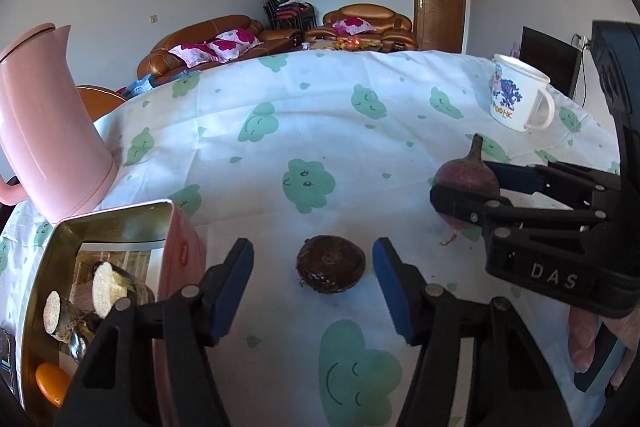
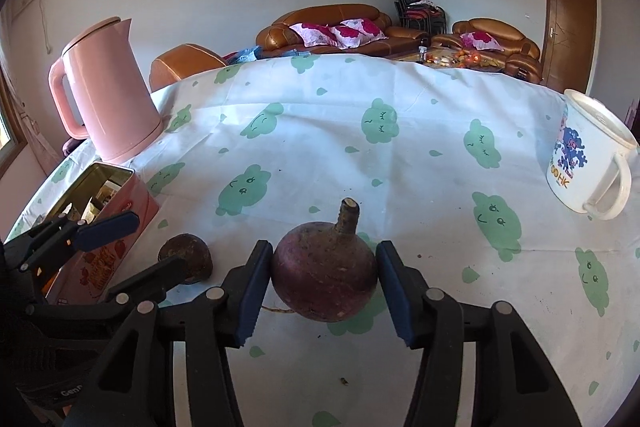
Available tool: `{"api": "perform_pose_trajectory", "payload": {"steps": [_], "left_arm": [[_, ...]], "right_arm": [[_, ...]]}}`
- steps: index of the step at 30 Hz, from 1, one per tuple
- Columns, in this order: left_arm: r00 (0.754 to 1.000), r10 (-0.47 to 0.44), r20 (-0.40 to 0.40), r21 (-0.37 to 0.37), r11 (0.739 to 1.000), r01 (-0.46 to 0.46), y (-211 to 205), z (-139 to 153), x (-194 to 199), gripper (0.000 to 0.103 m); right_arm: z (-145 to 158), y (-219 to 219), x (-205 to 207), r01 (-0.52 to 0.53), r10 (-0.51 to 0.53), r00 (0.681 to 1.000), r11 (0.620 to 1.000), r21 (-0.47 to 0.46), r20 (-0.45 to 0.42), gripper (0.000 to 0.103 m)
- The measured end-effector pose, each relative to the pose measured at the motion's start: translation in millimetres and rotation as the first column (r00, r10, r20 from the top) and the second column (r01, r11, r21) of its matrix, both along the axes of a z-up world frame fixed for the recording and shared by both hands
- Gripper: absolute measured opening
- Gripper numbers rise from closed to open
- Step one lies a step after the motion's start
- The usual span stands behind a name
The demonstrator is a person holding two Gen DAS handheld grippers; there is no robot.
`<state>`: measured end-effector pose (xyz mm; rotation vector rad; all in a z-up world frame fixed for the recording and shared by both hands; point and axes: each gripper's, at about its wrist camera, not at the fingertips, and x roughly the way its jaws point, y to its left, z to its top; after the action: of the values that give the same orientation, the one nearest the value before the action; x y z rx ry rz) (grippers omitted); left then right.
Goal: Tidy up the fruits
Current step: 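Grasp the brown fruit with the left tool while the right tool grasps the purple root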
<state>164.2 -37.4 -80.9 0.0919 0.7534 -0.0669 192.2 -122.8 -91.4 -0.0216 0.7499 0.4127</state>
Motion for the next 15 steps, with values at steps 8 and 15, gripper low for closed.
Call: {"api": "perform_pose_trajectory", "payload": {"steps": [8, 15], "left_arm": [[0.993, 0.015, -0.115, -0.025, 1.000, -0.018, -1, -16, 24, 0.058], [0.989, 0.007, -0.145, -0.049, 0.999, -0.015, 0, -21, 30, 0.042]], "right_arm": [[3, -1, -1, -0.001, 0.000, 1.000, 1.000, 0.012, 0.019, 0.055], [3, 1, -1, -0.021, 0.021, 1.000, 1.000, 0.009, 0.018, 0.055]]}}
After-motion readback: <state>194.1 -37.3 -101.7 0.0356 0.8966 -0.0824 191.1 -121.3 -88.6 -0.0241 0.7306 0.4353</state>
